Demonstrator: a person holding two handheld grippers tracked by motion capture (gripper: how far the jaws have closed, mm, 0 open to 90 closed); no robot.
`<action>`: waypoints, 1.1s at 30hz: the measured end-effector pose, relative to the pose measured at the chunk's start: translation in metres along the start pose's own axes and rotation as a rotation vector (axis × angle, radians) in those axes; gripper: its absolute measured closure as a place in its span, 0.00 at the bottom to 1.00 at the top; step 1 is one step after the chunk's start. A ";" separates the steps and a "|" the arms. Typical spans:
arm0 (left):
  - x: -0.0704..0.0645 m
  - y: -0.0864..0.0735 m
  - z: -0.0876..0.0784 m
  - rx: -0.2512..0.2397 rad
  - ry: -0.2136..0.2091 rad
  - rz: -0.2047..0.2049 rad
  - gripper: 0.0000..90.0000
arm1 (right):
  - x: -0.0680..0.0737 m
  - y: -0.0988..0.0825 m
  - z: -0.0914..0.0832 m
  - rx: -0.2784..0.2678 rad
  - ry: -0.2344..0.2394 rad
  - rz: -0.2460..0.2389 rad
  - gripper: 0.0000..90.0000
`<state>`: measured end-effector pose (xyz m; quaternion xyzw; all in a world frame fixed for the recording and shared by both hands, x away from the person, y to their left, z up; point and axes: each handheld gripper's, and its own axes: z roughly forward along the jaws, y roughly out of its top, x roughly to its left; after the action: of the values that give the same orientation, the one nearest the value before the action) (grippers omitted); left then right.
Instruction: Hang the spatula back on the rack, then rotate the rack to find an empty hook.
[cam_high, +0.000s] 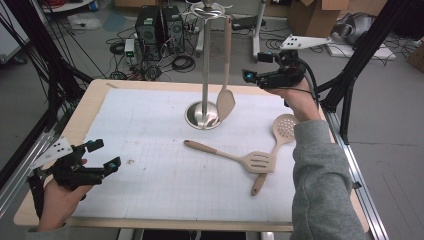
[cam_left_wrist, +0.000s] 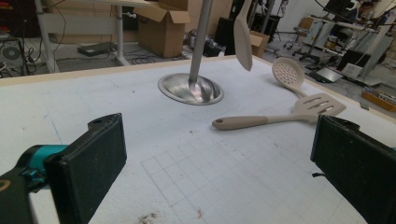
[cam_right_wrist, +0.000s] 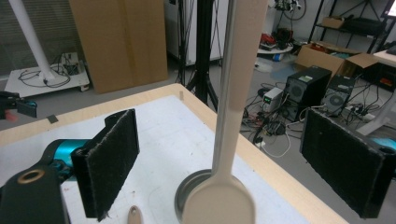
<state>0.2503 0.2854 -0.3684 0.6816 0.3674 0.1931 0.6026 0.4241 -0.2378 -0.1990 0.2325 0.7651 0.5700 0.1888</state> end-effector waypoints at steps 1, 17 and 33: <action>-0.001 0.000 0.000 -0.001 -0.002 0.000 0.04 | 0.000 0.000 0.000 0.000 0.000 0.000 0.12; 0.004 -0.002 -0.002 -0.001 -0.002 -0.015 0.04 | -0.013 0.022 0.006 0.000 0.021 -0.030 0.32; 0.002 -0.005 -0.004 0.005 -0.003 -0.015 0.04 | -0.019 0.047 0.012 -0.027 0.002 -0.063 0.87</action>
<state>0.2472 0.2898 -0.3724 0.6807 0.3721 0.1868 0.6027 0.4527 -0.2279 -0.1569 0.2052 0.7645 0.5742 0.2090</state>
